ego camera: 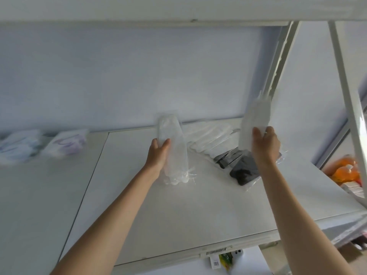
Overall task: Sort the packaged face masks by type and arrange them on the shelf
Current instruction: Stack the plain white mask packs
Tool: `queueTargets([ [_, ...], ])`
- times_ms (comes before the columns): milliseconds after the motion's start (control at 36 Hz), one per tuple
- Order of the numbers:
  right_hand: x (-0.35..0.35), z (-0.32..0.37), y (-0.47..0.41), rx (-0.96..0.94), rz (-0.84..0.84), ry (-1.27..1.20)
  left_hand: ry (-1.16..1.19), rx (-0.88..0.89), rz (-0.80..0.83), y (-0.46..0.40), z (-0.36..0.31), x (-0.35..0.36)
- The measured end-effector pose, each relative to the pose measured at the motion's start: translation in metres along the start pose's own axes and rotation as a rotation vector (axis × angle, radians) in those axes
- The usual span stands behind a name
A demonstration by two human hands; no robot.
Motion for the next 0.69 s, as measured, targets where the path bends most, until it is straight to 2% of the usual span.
queueTargets([
  [56,0.012,0.017,0.022,-0.104,0.053,-0.241,-0.008,0.004,0.004,0.001,-0.003,0.002],
  [111,0.031,0.029,0.046,-0.079,0.201,-0.432,-0.016,0.003,0.007,0.001,-0.007,0.004],
  [139,0.044,0.031,0.056,-0.055,0.274,-0.444,-0.019,-0.003,0.008,0.002,-0.008,0.005],
  [222,0.079,0.030,0.082,-0.061,0.453,-0.187,0.004,-0.014,-0.010,0.002,-0.011,0.008],
  [306,0.101,0.026,0.101,-0.060,0.535,0.003,-0.006,-0.004,-0.035,0.003,-0.011,0.007],
  [444,0.112,0.025,0.115,-0.083,0.557,0.090,0.030,-0.042,-0.002,0.006,-0.004,0.007],
  [583,0.105,0.026,0.103,-0.084,0.593,0.021,0.028,-0.009,-0.030,0.005,0.002,0.004],
  [639,0.094,0.023,0.075,-0.121,0.483,0.103,0.019,0.004,-0.065,0.003,0.004,0.000],
  [694,0.075,0.015,0.036,-0.150,0.288,0.226,0.015,0.000,-0.100,0.001,0.006,-0.005],
])
Point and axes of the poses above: each hand's wrist, its own y-axis away from the middle knuckle, its own x-axis out of the palm, z = x × y, the point moved 3 cm from there along -y, towards the middle knuckle, and after that the axes turned 5 degrees about -y, right-handed, at the moved point
